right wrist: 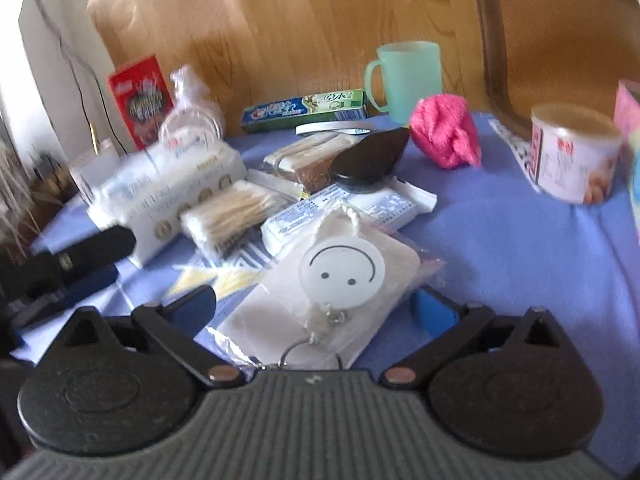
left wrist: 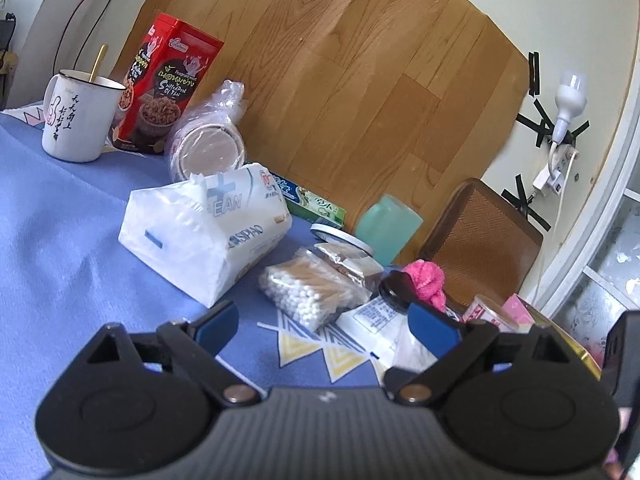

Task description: Organize soft objects

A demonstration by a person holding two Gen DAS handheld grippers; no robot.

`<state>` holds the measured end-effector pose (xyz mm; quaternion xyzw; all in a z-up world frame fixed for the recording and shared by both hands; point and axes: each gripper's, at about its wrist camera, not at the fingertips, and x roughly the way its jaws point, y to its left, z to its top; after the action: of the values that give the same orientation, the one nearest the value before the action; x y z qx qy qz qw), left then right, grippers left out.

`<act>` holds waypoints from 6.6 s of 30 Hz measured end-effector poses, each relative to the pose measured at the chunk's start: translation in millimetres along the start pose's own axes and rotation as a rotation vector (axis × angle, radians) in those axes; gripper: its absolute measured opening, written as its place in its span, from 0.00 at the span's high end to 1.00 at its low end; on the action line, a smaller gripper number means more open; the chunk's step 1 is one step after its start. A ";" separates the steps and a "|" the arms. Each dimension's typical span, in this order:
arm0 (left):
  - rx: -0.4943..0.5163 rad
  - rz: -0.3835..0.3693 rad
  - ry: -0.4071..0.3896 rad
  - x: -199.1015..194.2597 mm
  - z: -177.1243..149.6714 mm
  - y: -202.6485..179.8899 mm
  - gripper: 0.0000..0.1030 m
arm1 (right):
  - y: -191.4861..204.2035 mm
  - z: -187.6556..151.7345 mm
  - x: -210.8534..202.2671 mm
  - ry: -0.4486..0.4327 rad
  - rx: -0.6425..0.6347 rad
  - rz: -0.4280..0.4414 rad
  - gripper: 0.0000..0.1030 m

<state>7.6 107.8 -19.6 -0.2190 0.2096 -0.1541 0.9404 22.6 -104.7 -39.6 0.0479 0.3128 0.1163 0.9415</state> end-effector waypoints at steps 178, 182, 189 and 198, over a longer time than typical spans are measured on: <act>0.042 0.329 -0.272 -12.4 -1.4 -13.0 0.00 | -39.7 12.3 -0.4 0.010 -0.128 0.246 0.30; 0.028 0.327 -0.268 -12.8 -1.1 -10.9 0.00 | -35.1 5.1 -10.7 0.008 -0.157 0.270 0.26; 0.028 0.325 -0.260 -11.9 -1.4 -11.2 0.00 | -22.4 8.2 0.2 0.049 -0.284 0.273 0.03; 0.031 0.324 -0.257 -12.0 -1.6 -11.9 0.00 | -5.0 -1.4 -12.4 0.028 -0.331 0.212 0.48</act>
<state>-5.8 101.7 -11.3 -0.1859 0.1180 0.0251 0.9751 13.1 -112.6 -34.3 -0.0764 0.2956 0.2652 0.9146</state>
